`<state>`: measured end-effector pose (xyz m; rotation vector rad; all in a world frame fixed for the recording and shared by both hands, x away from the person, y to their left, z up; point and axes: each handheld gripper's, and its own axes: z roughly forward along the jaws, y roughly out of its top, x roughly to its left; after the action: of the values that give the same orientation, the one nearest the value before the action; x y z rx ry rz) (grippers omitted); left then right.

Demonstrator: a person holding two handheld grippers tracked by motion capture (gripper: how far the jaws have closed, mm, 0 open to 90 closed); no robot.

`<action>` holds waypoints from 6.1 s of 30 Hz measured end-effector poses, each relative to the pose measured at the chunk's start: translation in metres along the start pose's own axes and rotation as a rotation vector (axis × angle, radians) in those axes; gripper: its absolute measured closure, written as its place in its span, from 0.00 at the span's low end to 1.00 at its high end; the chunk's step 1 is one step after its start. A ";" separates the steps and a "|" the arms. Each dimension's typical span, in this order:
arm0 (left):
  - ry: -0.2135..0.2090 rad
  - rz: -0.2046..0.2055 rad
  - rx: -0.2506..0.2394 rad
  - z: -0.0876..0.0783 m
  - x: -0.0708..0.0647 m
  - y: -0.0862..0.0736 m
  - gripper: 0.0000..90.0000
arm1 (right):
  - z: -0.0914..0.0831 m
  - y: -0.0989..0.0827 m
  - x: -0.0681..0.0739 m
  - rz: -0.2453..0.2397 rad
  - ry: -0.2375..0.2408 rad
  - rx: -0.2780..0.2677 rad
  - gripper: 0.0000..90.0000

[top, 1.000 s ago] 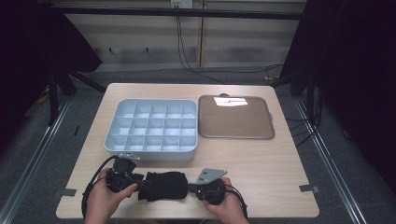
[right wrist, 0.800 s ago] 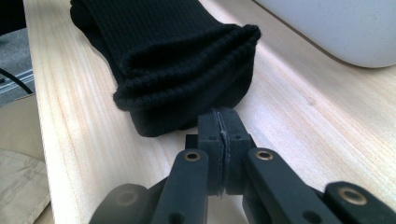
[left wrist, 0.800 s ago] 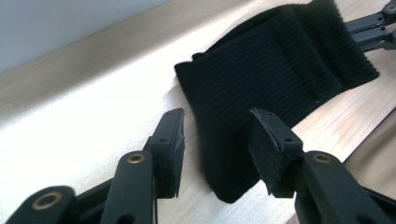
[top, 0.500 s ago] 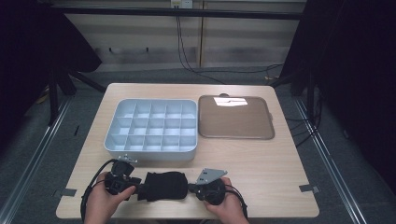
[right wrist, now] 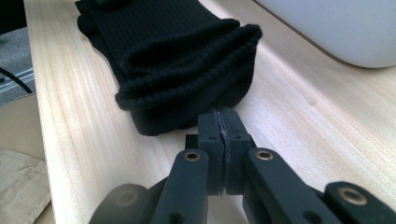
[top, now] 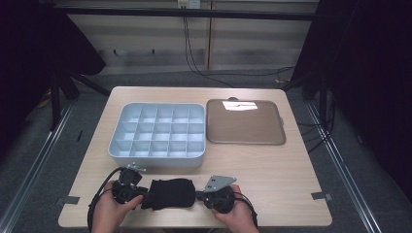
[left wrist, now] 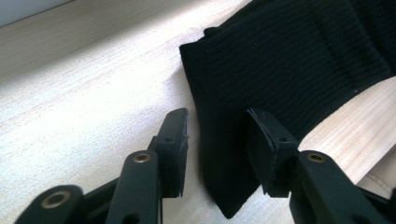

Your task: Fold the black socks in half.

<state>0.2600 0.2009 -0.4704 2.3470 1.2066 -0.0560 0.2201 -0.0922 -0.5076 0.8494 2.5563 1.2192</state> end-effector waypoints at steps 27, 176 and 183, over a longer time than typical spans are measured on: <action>-0.034 0.001 0.011 0.005 -0.002 -0.001 0.86 | 0.000 0.000 0.000 -0.001 -0.003 0.001 0.99; -0.143 0.182 -0.019 -0.007 -0.072 0.061 0.96 | 0.003 0.002 0.003 -0.006 -0.014 -0.002 1.00; -0.149 0.192 -0.020 -0.006 -0.075 0.063 0.96 | 0.003 0.002 0.003 -0.005 -0.012 -0.002 1.00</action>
<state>0.2621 0.1170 -0.4200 2.3834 0.9036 -0.1493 0.2198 -0.0874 -0.5075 0.8464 2.5455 1.2112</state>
